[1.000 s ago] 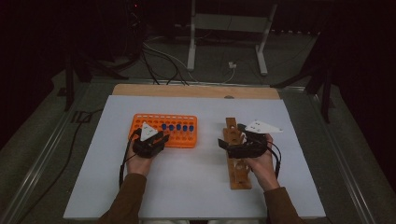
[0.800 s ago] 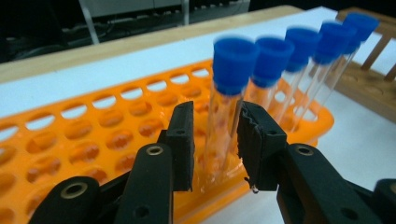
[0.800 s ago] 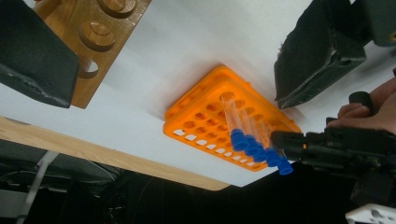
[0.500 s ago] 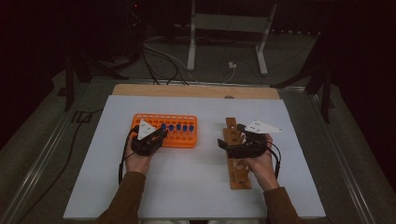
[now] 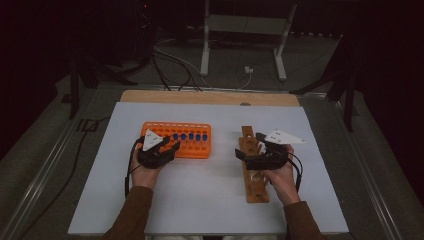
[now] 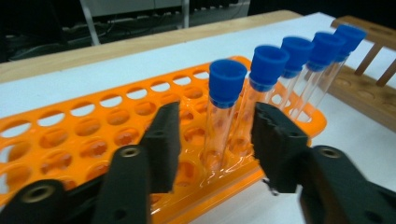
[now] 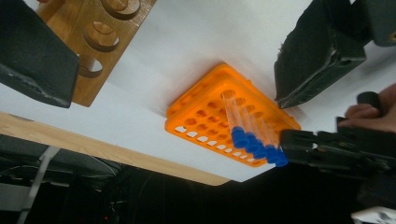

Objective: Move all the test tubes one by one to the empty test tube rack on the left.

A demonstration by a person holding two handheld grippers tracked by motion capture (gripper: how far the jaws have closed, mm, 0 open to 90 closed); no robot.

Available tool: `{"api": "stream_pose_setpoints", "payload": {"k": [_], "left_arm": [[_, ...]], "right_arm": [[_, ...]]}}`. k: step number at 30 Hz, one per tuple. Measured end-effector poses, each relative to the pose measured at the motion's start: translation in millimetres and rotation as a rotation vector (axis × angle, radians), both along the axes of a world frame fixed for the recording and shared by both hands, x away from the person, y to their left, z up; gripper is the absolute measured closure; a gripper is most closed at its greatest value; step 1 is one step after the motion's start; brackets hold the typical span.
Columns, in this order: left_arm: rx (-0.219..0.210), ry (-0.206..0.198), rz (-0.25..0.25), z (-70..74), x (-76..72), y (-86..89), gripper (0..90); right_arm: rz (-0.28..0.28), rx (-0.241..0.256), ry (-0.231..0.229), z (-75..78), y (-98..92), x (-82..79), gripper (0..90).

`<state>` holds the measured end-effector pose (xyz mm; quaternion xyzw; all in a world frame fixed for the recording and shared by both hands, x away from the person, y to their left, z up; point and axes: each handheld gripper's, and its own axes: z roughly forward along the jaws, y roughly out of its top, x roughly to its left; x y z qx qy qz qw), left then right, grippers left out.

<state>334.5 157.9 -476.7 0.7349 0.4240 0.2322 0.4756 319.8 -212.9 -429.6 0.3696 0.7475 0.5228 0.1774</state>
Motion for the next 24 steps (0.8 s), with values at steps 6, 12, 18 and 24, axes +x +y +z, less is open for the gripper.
{"api": "stream_pose_setpoints", "payload": {"k": [6,12,18,24], "left_arm": [[-0.042,-0.016,0.022,14.4,-13.3,13.7,30.2],[-0.045,-0.026,0.044,25.1,-26.5,28.3,15.1],[-0.047,-0.045,0.083,33.0,-41.5,43.7,6.5],[-0.063,-0.083,0.103,38.4,-57.3,58.3,0.9]], "right_arm": [[-0.006,-0.014,-0.010,-4.1,-3.5,-3.4,0.3],[-0.015,-0.015,-0.030,-2.6,-8.4,-8.1,0.3],[-0.032,-0.016,-0.039,-4.5,-15.5,-14.1,0.3],[-0.057,-0.011,-0.044,-6.9,-26.2,-20.1,0.4]]}}
